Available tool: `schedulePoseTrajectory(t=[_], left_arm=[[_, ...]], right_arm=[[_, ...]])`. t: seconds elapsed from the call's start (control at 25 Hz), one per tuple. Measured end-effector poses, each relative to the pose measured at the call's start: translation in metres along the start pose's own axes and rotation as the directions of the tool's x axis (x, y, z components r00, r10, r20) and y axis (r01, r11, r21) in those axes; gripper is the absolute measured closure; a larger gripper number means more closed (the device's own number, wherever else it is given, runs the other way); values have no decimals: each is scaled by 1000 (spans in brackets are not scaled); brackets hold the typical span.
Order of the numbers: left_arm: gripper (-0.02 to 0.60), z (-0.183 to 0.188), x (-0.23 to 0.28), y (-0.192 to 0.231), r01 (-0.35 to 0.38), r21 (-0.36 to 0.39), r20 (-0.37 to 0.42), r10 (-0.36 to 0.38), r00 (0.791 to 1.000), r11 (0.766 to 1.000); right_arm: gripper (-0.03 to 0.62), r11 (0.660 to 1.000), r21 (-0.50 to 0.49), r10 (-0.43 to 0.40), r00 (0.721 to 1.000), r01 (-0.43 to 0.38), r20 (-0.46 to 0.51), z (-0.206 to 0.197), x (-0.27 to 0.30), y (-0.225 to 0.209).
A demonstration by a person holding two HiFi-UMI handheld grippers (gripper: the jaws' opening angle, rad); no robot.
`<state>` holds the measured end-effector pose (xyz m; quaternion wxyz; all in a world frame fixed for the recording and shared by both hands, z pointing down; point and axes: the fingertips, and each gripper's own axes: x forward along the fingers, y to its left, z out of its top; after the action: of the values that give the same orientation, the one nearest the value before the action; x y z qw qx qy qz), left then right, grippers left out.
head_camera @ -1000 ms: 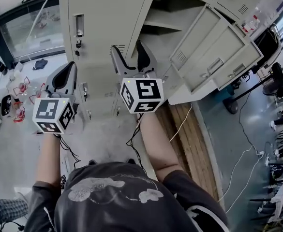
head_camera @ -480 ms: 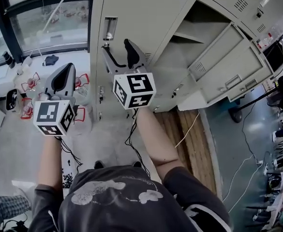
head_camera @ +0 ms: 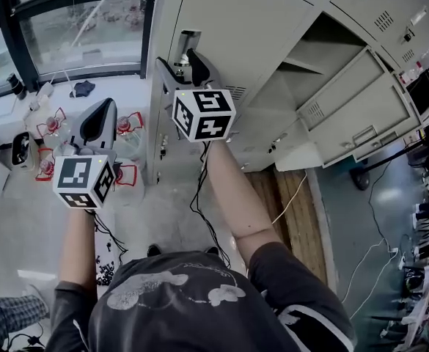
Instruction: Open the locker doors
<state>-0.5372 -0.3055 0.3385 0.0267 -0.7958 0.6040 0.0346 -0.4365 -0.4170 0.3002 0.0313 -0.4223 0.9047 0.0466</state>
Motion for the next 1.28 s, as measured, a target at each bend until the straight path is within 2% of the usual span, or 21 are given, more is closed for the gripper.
schedulePoseTrajectory(t=[0.28,0.48,0.68,0.96,1.28], left_arm=[[574,0,7,8,2,-2,2,-2,1000,1000],[574,-1,6,10,7,-7,-1,-7,1000,1000],[574,-3,-1,13,17,-12,-5,-17,1000,1000],[574,-8,-18,11,27,-32,-13,-27,1000,999],[574,-4,-35,-16,44,-25,-7,-44,999,999]], right_arm=[[298,1000,0,-11,1000,11,-1,1,17,-1],[299,997,69,-19,1000,17,20,3,18,2],[306,997,67,-38,999,38,1,4,9,7],[428,991,59,-117,993,118,-30,8,-29,8],[458,988,69,-138,990,140,-29,14,-78,7]])
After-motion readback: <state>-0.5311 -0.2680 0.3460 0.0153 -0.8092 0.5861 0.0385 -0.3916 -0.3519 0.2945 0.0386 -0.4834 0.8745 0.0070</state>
